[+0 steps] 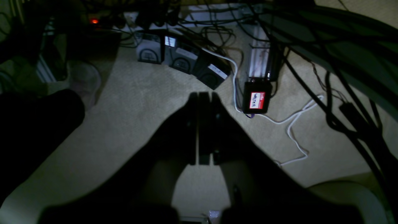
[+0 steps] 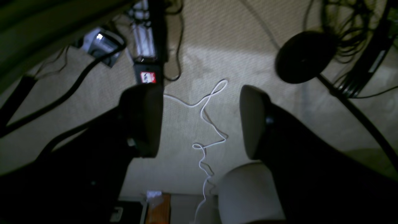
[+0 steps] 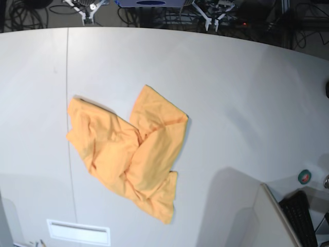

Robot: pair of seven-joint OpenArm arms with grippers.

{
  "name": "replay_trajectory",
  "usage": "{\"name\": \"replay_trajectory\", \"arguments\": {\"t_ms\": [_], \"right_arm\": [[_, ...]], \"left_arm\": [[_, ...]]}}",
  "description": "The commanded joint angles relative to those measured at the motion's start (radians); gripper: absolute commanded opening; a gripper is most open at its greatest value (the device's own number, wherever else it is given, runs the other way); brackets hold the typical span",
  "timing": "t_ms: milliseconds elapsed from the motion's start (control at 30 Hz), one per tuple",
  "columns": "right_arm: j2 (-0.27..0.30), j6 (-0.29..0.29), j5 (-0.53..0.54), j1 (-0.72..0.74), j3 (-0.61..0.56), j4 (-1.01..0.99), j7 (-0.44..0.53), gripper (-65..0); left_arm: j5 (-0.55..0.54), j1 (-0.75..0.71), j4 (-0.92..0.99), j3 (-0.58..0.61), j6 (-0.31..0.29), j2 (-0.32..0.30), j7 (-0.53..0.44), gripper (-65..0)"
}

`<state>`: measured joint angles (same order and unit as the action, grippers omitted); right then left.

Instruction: Layout the t-shirt on the table in an organized manner, then fold the t-shirt properly

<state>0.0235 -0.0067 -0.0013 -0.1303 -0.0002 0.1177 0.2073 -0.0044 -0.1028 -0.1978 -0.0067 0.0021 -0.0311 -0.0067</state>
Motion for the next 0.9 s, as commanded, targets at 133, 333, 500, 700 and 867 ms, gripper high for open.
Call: {"name": "replay_trajectory", "arguments": {"t_ms": [133, 333, 500, 700, 867], "right_arm": [[0.008, -0.002, 0.002, -0.002, 0.002, 0.001, 0.010, -65.0], [0.008, -0.002, 0.002, -0.002, 0.004, 0.001, -0.009, -65.0], [0.006, -0.002, 0.002, -0.019, 0.001, 0.001, -0.006, -65.0], [0.006, -0.002, 0.004, -0.048, 0.006, 0.001, 0.102, -65.0], [0.008, -0.002, 0.004, -0.053, 0.006, 0.001, 0.122, -65.0]], "left_arm": [[-0.001, -0.002, -0.006, 0.000, 0.003, -0.002, 0.000, -64.5], [-0.001, -0.002, -0.001, 0.006, 0.003, -0.003, 0.001, -43.1], [-0.001, -0.004, -0.002, 0.011, 0.003, -0.003, 0.000, -34.2], [-0.001, -0.004, -0.001, 0.001, 0.003, -0.003, 0.000, -65.0], [-0.001, -0.005, 0.002, 0.000, 0.003, -0.005, 0.000, -65.0]]}}
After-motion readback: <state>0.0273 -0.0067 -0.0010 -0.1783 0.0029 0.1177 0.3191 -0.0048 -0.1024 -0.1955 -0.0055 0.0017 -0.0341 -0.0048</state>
